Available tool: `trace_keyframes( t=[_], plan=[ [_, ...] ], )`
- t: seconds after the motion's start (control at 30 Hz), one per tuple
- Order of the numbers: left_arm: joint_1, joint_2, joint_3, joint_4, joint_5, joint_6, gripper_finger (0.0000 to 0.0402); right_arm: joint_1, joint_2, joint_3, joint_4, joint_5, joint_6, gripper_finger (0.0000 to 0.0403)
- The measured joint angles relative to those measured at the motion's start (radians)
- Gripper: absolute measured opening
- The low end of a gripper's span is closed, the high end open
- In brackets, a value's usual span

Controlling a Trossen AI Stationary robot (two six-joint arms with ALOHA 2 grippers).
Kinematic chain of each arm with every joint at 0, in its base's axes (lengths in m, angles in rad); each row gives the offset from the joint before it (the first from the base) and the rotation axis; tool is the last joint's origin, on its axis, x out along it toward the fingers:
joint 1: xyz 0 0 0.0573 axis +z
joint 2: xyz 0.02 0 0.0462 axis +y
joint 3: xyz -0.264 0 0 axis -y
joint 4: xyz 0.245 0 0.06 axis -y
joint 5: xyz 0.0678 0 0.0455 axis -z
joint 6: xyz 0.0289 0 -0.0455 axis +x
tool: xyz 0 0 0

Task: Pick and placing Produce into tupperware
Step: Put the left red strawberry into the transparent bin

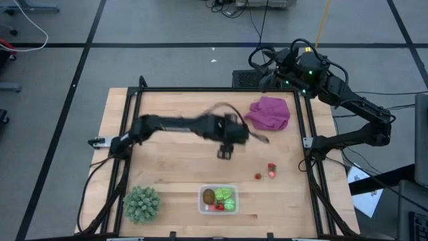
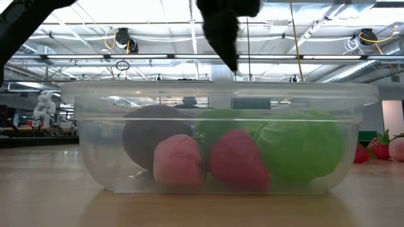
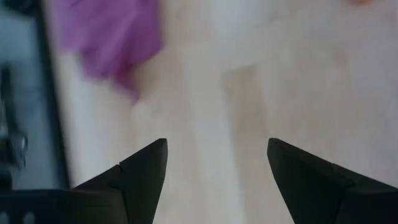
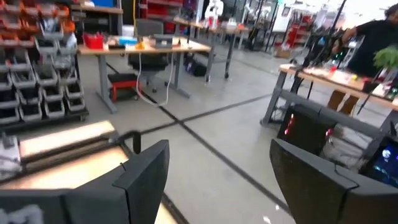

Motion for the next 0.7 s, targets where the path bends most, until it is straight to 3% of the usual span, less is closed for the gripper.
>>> trace_keyframes(
  t=[0.27, 0.43, 0.7],
  plan=[
    [0.104, -0.199, -0.003, -0.276, 0.016, -0.169, 0.028, 0.008, 0.0, 0.0, -0.205, -0.052, 0.032, 0.0267],
    [0.119, -0.289, -0.011, -0.3, 0.015, -0.175, 0.028, 0.058, 0.0, 0.0, -0.292, -0.153, 0.094, 0.0267],
    [0.126, -0.413, -0.146, -0.304, 0.009, -0.186, 0.028, 0.228, 0.01, 0.0, -0.37, -0.159, 0.144, 0.0267]
  ],
)
